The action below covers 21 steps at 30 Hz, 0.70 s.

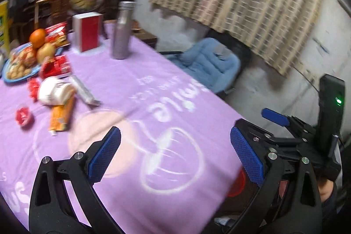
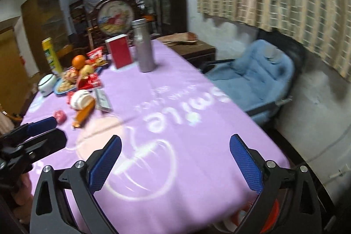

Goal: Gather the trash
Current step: 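Move both open tools back over the table toward the remaining trash, then grasp the white barcode box with the right tool and lift it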

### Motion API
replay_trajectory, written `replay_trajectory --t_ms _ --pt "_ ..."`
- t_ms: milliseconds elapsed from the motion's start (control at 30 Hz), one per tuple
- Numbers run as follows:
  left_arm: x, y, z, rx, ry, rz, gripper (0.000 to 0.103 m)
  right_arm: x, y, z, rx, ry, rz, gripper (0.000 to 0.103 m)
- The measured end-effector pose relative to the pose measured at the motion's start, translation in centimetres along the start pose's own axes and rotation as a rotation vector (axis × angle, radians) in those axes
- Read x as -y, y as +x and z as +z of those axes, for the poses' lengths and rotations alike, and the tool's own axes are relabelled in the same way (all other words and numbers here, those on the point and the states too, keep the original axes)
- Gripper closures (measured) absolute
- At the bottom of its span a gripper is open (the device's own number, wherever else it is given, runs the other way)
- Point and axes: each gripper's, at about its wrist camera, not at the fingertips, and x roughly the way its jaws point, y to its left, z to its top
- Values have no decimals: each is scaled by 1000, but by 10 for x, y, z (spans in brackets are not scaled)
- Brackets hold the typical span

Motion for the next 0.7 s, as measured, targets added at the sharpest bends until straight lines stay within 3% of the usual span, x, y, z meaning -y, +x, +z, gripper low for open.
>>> replay_trajectory --t_ms 133,333,700 --pt "-42 7 14 -4 -54 127 7 -36 29 17 -37 -39 55 6" --pt "-113 18 10 -20 -238 269 7 -80 70 25 -102 -74 137 6" --pt "-168 21 3 -45 -377 325 7 -121 112 15 -180 -103 197 6"
